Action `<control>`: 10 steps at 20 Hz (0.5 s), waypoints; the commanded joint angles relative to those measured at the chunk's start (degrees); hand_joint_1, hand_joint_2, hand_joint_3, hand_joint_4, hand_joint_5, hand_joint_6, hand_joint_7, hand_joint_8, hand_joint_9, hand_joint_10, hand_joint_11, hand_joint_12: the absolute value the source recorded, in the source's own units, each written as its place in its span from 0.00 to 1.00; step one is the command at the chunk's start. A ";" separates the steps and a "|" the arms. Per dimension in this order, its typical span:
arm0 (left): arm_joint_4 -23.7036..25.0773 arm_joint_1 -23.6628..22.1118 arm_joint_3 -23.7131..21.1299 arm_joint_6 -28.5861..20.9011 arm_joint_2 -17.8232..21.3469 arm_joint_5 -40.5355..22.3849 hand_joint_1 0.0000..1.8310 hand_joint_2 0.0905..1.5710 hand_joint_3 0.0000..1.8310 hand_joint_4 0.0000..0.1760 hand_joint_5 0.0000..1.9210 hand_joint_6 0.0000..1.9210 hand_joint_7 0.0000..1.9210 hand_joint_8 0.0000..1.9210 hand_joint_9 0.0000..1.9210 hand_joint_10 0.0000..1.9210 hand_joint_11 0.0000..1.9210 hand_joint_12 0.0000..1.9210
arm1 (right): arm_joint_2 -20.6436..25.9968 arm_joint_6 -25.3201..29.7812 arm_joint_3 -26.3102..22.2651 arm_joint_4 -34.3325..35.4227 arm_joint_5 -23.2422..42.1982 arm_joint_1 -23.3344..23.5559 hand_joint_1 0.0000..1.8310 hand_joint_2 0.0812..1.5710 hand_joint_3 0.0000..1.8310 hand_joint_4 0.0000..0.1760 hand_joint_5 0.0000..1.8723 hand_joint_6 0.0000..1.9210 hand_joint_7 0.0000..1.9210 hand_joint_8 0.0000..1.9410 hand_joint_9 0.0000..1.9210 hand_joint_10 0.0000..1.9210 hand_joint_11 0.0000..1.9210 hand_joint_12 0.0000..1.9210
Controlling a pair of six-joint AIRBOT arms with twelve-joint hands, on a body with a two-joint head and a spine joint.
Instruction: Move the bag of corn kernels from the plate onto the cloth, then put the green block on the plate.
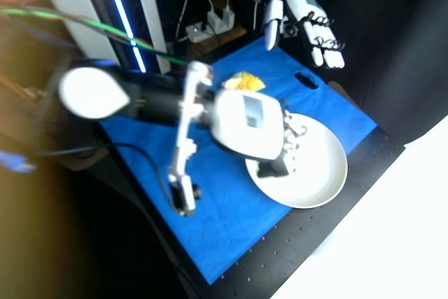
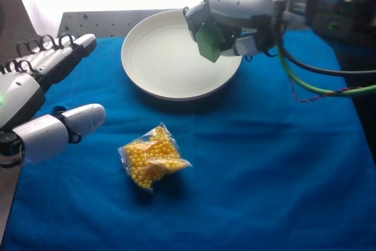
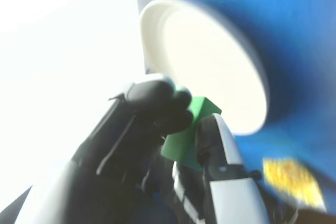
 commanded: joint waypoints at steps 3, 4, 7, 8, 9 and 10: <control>1.61 -0.76 0.59 -1.27 -0.78 -6.94 0.12 0.80 0.00 0.74 0.00 0.00 0.00 0.00 0.00 0.00 0.00 0.00 | -2.72 -0.10 1.94 0.11 0.69 1.05 0.65 0.80 0.00 0.00 0.35 0.74 0.37 0.76 0.50 0.82 0.53 0.96; 1.69 -0.83 0.67 -1.48 -0.85 -6.93 0.13 0.80 0.00 0.76 0.00 0.00 0.00 0.00 0.00 0.00 0.00 0.00 | -3.06 -0.10 2.06 0.06 0.42 1.04 0.65 0.82 0.00 0.00 0.31 0.69 0.39 0.82 0.45 0.78 0.46 0.96; 1.76 -0.88 0.77 -1.95 -1.05 -7.01 0.17 0.80 0.00 0.70 0.01 0.00 0.00 0.00 0.00 0.00 0.01 0.00 | -3.20 -0.10 1.72 -0.05 -0.83 0.49 0.69 0.80 0.00 0.00 0.26 0.36 0.37 0.74 0.43 0.55 0.34 0.86; 1.72 -0.87 0.75 -1.96 -1.06 -7.10 0.18 0.80 0.00 0.71 0.01 0.00 0.00 0.00 0.00 0.00 0.01 0.01 | -3.20 -0.10 1.64 -0.05 -0.87 0.27 0.64 0.82 0.00 0.00 0.25 0.14 0.36 0.37 0.39 0.38 0.24 0.79; 1.70 -0.87 0.74 -1.97 -1.06 -7.15 0.19 0.81 0.00 0.69 0.01 0.00 0.00 0.00 0.00 0.00 0.00 0.01 | -3.18 -0.10 1.48 -0.07 -0.88 0.11 0.46 0.84 0.00 0.00 0.15 0.04 0.25 0.13 0.20 0.19 0.05 0.64; 1.66 -0.87 0.75 -1.97 -1.06 -7.20 0.19 0.81 0.00 0.75 0.01 0.00 0.00 0.00 0.00 0.00 0.00 0.00 | -3.16 -0.10 1.24 -0.28 -0.87 0.11 0.37 0.81 0.00 0.00 0.05 0.01 0.14 0.03 0.10 0.07 0.01 0.36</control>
